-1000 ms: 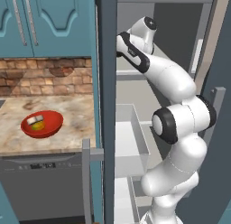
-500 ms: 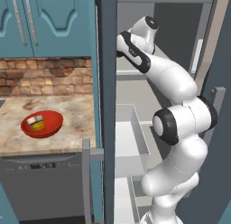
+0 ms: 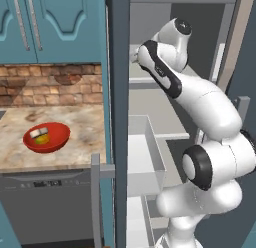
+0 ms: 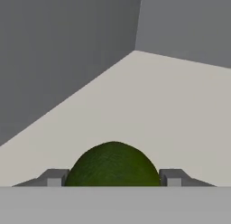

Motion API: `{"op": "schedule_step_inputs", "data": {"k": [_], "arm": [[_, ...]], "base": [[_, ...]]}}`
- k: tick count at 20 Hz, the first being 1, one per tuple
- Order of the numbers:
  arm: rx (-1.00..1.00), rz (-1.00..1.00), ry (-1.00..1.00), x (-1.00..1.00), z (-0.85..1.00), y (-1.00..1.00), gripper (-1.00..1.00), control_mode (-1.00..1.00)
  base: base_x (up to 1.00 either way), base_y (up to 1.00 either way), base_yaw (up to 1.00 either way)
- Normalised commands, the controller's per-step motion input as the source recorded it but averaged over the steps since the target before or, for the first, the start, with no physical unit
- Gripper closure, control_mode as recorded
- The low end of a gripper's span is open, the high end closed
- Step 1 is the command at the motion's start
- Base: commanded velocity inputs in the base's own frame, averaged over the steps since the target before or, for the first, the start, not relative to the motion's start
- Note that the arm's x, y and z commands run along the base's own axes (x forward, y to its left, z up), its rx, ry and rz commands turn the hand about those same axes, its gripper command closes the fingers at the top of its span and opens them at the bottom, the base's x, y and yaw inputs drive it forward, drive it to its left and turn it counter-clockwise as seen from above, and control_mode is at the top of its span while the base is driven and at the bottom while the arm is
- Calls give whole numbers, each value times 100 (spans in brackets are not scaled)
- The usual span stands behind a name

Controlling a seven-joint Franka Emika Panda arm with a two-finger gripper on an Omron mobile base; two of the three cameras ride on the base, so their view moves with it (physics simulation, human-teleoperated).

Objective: Take the steak, mango, and lime from the freezer and place them in the bowl on the counter.

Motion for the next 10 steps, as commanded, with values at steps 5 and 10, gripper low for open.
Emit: {"op": "schedule_step_inputs", "data": {"k": [5,10], "arm": [[0,-24,0,-100,6,-7,100,-100],[0,-28,3,-100,0,0,100,-100]], "base": [[0,0,0],[0,0,0]]}}
